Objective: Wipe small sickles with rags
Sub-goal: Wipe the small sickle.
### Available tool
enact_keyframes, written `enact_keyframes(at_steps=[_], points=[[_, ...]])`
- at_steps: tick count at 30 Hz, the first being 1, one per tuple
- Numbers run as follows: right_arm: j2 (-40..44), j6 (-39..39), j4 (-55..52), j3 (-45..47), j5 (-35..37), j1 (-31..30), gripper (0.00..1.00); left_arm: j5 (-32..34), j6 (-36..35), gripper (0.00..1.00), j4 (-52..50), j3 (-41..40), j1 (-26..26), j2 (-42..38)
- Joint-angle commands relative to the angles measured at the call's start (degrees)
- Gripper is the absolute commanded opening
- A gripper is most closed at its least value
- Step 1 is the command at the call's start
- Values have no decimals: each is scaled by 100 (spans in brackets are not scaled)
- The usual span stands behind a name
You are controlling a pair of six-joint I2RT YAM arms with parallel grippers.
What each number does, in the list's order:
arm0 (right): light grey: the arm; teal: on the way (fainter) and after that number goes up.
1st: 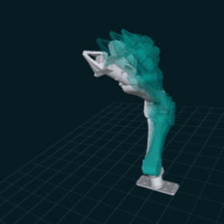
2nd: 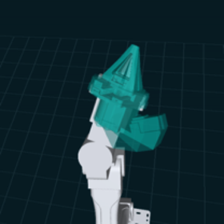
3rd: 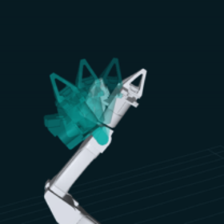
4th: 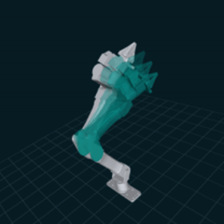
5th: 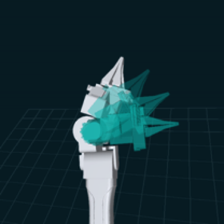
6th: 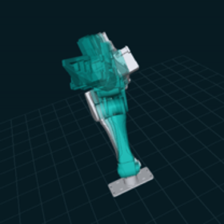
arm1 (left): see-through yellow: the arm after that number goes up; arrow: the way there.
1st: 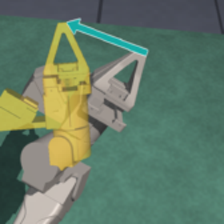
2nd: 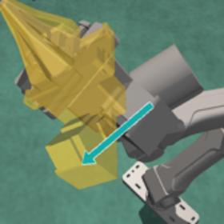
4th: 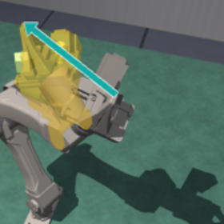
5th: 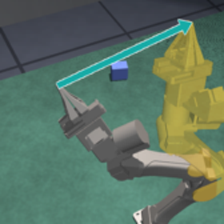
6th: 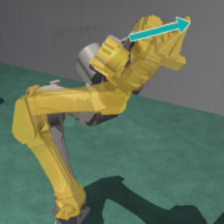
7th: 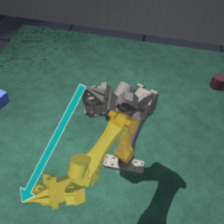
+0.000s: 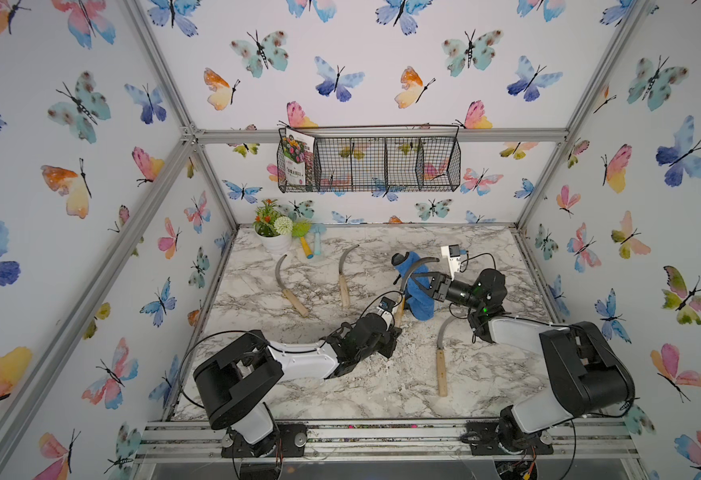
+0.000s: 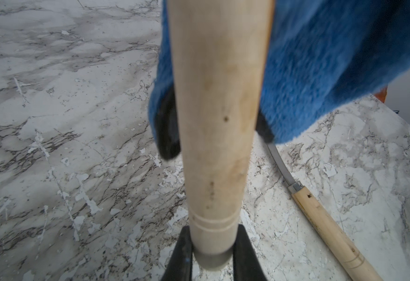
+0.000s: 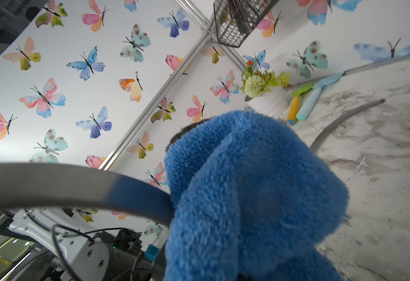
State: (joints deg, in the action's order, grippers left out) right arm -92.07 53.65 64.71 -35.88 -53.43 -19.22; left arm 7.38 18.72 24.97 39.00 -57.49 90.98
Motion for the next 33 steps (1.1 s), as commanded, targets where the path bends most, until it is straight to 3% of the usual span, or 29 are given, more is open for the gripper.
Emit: enact_keyframes(at_steps=[1,6,15,24,33], points=[[-408,233,878,-2,-96,-99,2,-17,-51,0,34,80,-34,65],[-392,263,768,-210,-172,-99,2,1,-62,0,23,99,-36,83],[1091,-810,-1603,-856,284,121,3,28,-80,0,17,107,-34,115],[1065,-311,-1321,-1124,-27,486,3,14,-70,0,17,134,-36,142],[542,-469,-808,-439,201,-145,3,40,-79,0,5,160,-33,176]])
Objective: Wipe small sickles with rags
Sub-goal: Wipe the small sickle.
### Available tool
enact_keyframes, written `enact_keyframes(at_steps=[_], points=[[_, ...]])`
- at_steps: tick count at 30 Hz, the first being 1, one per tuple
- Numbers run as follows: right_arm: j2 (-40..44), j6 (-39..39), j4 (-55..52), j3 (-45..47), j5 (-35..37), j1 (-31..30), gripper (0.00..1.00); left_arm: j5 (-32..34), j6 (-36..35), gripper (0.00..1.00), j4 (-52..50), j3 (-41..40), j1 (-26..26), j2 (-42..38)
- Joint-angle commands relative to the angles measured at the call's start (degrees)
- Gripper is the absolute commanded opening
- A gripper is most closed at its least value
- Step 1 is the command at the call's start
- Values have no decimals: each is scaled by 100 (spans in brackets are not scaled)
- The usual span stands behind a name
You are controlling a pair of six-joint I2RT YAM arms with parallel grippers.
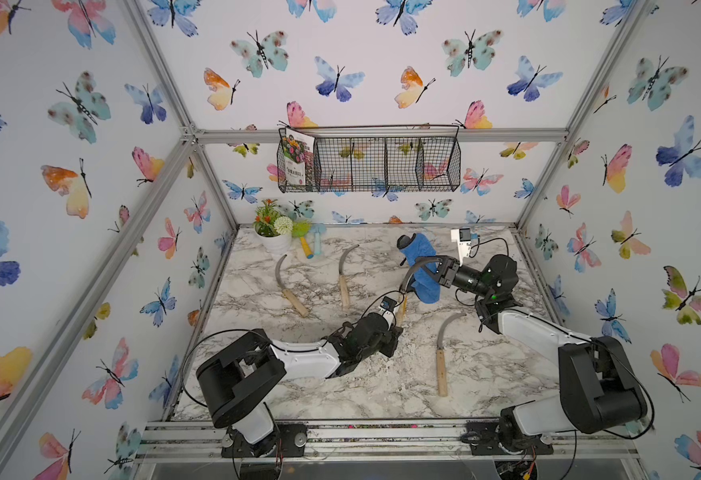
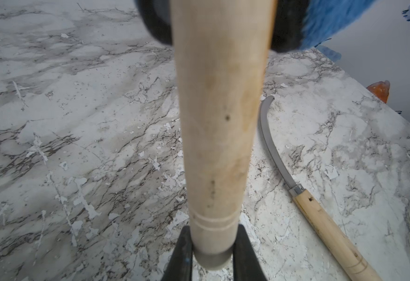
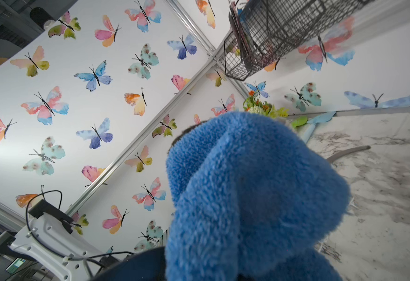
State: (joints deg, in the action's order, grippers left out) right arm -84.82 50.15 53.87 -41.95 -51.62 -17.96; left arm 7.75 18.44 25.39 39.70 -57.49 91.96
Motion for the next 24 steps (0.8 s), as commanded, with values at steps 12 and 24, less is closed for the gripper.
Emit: enact_keyframes(at_steps=[12,24], points=[[-677,-315,297,218,267,-692,2,20,-42,0,-33,29,-35,-4],[650,721,375,-242,-348,432,3,47,-42,0,-20,37,-31,43]])
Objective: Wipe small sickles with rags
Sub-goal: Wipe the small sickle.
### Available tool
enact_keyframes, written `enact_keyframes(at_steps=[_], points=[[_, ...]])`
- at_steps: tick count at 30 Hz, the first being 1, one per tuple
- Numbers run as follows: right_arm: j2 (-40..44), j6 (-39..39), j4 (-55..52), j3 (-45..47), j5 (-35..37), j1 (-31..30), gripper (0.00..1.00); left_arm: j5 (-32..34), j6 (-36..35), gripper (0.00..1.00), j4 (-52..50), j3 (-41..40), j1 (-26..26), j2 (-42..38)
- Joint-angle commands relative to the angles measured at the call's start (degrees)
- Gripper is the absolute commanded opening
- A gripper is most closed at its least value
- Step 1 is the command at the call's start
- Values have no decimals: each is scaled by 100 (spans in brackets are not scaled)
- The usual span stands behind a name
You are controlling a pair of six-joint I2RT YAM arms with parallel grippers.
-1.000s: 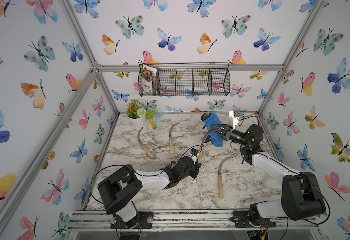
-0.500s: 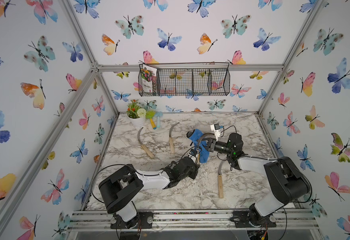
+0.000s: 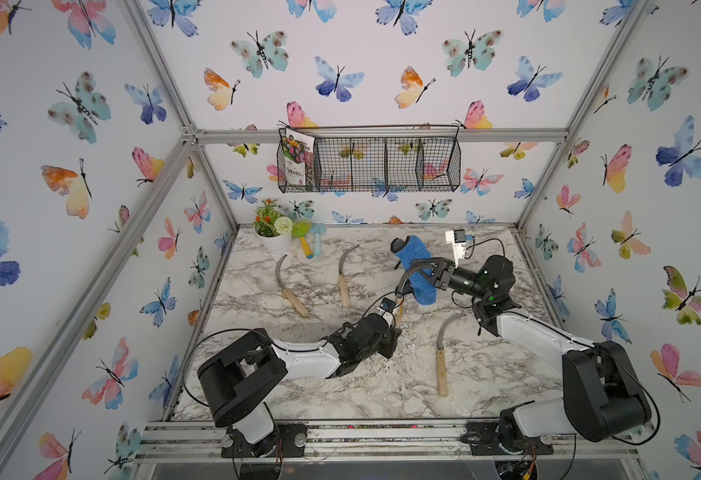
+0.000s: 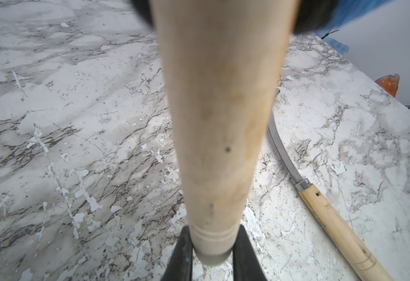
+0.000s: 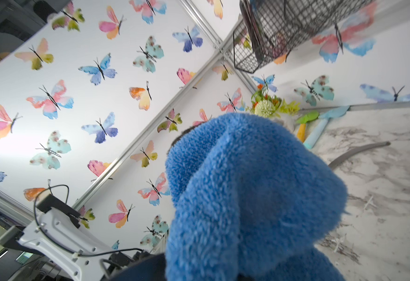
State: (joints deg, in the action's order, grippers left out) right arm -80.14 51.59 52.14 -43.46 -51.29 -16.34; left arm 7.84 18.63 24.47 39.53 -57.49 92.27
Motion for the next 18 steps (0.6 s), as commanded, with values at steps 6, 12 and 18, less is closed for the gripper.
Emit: enact_keyframes(at_steps=[6,12,18], points=[[802,1322,1238,404,-571,850,3,267,-40,0,-1,71,-33,27],[1605,1286,840,898,-537,1318,3,919,159,0,-462,353,-25,261],[2536,-72,-1689,985,127,1597,3,1282,652,0,-1289,806,-7,451]])
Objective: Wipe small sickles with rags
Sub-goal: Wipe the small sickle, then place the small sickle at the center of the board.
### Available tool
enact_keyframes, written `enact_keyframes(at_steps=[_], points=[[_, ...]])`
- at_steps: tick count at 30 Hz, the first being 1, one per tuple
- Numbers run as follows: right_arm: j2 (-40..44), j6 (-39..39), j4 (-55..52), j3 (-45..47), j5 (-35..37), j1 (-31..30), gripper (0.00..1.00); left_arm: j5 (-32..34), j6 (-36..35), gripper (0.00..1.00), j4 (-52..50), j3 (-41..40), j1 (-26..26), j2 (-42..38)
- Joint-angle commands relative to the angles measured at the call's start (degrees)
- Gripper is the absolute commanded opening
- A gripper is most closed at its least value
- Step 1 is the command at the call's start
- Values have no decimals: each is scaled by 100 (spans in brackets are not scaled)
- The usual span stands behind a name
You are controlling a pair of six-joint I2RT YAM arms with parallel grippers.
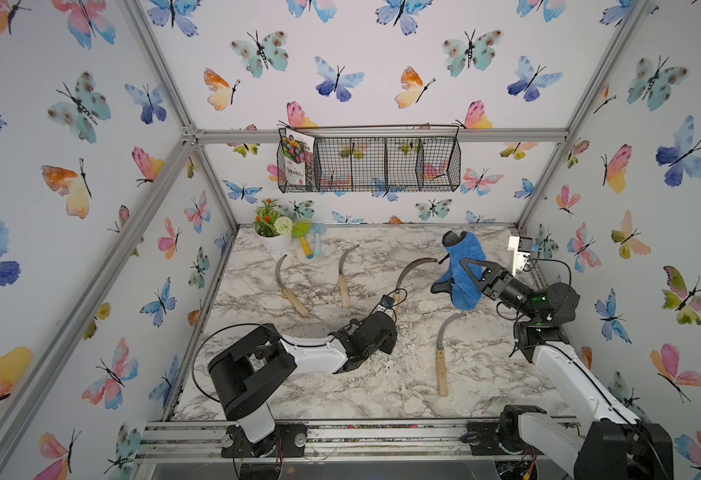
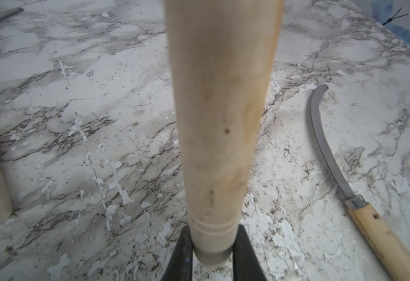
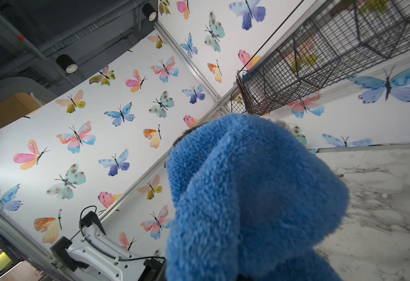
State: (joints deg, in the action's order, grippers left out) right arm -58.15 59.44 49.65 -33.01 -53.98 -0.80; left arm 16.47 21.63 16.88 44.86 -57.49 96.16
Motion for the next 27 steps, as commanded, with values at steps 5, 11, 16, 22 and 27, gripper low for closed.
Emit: enact_keyframes(at_steps=[5,11,16,22,27], points=[[1361,-2158,-4372,-222,2602,52,2,517,1514,0,-2065,1103,87,279],[2605,-2314,-5530,272,4591,47,2,-120,2159,0,-4062,2562,151,932],[3400,-2400,-5539,929,5299,46,2,-88,2524,0,-4514,2781,217,974],[3667,-2665,-5327,1363,4929,49,3,-26,2498,0,-5149,3107,387,1308],[4445,-2603,-5231,1781,5471,48,3,655,2392,0,-6296,4076,420,2417]])
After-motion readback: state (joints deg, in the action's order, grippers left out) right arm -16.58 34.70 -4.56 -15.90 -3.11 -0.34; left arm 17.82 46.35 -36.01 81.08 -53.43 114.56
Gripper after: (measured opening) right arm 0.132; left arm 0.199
